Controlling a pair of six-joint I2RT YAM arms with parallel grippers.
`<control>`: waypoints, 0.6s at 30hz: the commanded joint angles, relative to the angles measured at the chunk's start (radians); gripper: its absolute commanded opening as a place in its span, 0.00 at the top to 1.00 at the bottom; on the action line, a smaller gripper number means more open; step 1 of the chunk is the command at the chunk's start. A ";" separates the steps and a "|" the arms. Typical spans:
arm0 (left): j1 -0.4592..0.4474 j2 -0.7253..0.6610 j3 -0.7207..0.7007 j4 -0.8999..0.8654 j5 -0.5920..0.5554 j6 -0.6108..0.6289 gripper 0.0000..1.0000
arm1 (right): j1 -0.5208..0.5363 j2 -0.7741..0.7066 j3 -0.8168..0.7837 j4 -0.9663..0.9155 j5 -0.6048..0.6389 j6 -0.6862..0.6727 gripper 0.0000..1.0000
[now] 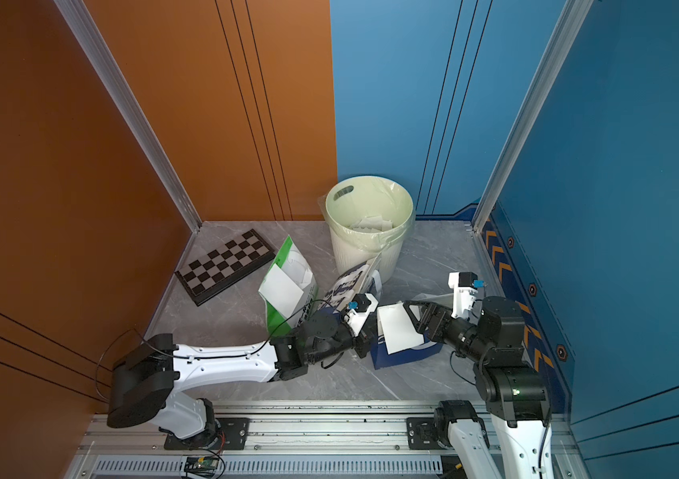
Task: Shred takeout receipts and throw away
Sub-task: Pick up the takeout bag at the center of the board, then tear off the takeout receipt from the takeout bag.
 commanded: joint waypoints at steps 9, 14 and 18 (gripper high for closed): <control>-0.023 0.069 0.109 0.115 -0.207 -0.148 1.00 | -0.013 -0.055 0.127 -0.309 0.267 -0.144 0.18; -0.022 0.063 0.100 0.115 -0.261 -0.145 1.00 | -0.013 -0.088 -0.013 -0.222 0.116 0.001 0.17; -0.020 0.058 0.096 0.115 -0.259 -0.149 1.00 | -0.013 -0.165 -0.188 0.048 -0.045 0.245 0.12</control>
